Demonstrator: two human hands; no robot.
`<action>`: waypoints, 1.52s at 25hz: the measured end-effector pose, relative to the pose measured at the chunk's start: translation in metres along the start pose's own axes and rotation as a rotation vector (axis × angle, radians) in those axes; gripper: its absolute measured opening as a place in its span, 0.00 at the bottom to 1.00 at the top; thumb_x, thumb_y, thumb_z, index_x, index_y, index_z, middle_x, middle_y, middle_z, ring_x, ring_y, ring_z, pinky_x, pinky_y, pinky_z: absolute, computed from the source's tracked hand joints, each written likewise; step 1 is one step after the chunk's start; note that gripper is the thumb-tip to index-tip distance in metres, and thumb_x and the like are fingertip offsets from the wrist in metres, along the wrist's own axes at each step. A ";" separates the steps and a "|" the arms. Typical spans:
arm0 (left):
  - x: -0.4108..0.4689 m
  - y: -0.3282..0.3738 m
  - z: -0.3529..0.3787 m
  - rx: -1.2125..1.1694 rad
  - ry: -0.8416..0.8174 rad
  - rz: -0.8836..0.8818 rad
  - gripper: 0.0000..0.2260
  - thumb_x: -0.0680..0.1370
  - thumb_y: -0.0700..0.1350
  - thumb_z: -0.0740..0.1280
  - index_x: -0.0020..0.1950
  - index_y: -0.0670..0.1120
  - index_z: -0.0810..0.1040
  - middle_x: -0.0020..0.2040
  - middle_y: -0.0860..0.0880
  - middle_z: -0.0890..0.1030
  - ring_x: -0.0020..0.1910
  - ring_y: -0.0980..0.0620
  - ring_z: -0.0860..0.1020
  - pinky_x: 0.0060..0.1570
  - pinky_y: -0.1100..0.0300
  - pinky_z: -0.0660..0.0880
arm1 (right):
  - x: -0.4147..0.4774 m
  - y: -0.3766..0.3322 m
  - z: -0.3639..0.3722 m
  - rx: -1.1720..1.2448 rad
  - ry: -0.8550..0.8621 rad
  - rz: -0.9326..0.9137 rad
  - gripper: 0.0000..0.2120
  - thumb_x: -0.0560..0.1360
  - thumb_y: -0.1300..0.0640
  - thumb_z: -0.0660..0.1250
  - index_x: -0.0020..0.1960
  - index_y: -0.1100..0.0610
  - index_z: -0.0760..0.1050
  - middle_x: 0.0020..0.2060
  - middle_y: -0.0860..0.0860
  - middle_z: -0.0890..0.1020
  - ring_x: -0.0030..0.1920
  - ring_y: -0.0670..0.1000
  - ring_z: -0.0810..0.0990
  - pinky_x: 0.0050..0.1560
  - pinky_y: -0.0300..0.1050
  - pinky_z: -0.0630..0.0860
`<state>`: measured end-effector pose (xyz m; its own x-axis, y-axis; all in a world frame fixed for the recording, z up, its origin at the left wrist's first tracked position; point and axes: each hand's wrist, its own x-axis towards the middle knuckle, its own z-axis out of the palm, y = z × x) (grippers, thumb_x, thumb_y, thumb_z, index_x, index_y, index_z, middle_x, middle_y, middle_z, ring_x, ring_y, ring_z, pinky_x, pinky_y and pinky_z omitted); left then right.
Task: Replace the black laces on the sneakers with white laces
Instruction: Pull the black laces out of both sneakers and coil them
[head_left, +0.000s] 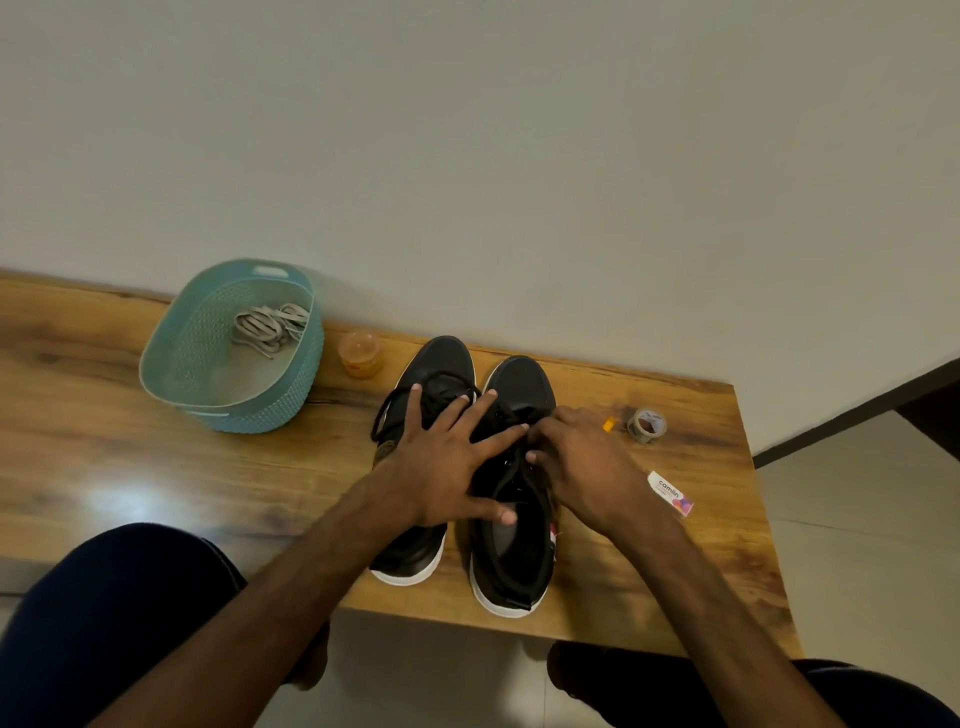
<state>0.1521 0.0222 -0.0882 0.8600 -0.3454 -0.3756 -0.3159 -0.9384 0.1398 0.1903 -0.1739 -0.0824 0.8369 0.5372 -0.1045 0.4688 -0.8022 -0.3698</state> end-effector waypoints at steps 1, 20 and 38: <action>0.001 0.000 -0.001 -0.010 0.009 0.006 0.42 0.71 0.76 0.55 0.79 0.63 0.41 0.80 0.47 0.36 0.79 0.43 0.41 0.67 0.29 0.31 | 0.000 0.000 0.003 0.055 -0.016 0.015 0.06 0.80 0.55 0.64 0.56 0.52 0.77 0.53 0.48 0.75 0.56 0.49 0.72 0.52 0.42 0.70; 0.005 -0.002 -0.002 -0.088 0.048 -0.036 0.43 0.68 0.75 0.61 0.78 0.64 0.50 0.81 0.47 0.40 0.79 0.44 0.45 0.72 0.30 0.39 | -0.003 0.013 -0.005 0.369 -0.014 0.066 0.09 0.78 0.61 0.67 0.43 0.47 0.75 0.46 0.44 0.73 0.47 0.41 0.72 0.45 0.36 0.66; 0.007 -0.003 0.003 -0.031 0.060 -0.020 0.42 0.69 0.77 0.57 0.78 0.65 0.47 0.79 0.50 0.33 0.79 0.45 0.37 0.67 0.28 0.35 | -0.023 0.056 -0.053 0.329 0.001 0.067 0.07 0.73 0.55 0.74 0.40 0.45 0.78 0.53 0.44 0.75 0.57 0.48 0.73 0.52 0.40 0.69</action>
<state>0.1582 0.0224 -0.0944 0.8889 -0.3246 -0.3232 -0.2864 -0.9445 0.1611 0.2120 -0.2452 -0.0523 0.8630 0.4860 -0.1380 0.2967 -0.7087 -0.6401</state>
